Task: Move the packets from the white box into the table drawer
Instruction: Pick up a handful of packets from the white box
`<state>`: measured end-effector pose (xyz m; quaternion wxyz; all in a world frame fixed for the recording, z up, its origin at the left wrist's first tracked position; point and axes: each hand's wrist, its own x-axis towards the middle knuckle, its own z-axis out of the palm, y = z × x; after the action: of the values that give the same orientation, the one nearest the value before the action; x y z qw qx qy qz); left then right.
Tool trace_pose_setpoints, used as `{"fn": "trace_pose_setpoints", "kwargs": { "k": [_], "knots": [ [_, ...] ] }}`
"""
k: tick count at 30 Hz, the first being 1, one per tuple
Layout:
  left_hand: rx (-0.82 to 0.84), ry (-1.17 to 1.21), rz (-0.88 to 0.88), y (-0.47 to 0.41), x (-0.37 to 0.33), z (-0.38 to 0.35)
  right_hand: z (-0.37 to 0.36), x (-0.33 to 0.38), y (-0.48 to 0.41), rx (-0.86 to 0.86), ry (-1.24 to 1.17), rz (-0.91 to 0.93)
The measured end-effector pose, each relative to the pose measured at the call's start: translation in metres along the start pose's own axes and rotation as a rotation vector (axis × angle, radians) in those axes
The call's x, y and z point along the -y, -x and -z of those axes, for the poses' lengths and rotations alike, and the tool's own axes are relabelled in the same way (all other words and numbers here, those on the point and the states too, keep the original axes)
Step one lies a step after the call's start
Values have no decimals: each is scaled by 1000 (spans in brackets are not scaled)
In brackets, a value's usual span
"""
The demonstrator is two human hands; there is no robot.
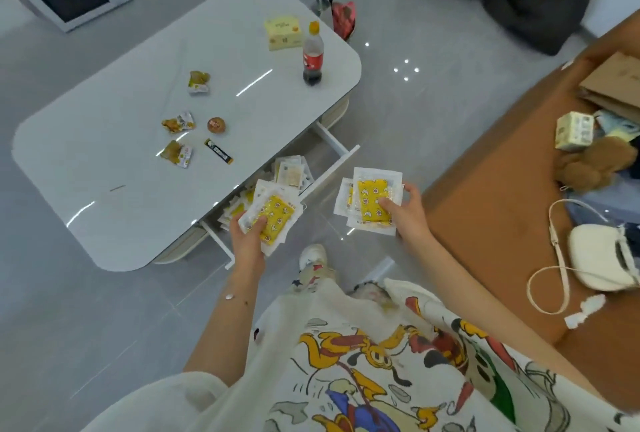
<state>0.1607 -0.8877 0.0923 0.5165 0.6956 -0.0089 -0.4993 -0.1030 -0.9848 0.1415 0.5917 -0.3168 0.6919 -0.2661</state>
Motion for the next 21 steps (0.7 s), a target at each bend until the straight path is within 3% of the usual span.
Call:
{"fn": "trace_pose_setpoints", "kwargs": {
  "k": [7, 13, 21],
  "knots": [
    [-178, -36, 107, -96, 3, -1, -68, 18, -105, 62, 81, -99],
    [-427, 32, 262, -206, 70, -19, -152, -42, -258, 165, 243, -147],
    [-413, 320, 339, -346, 159, -51, -193, -119, -452, 119, 229, -147]
  ]
}}
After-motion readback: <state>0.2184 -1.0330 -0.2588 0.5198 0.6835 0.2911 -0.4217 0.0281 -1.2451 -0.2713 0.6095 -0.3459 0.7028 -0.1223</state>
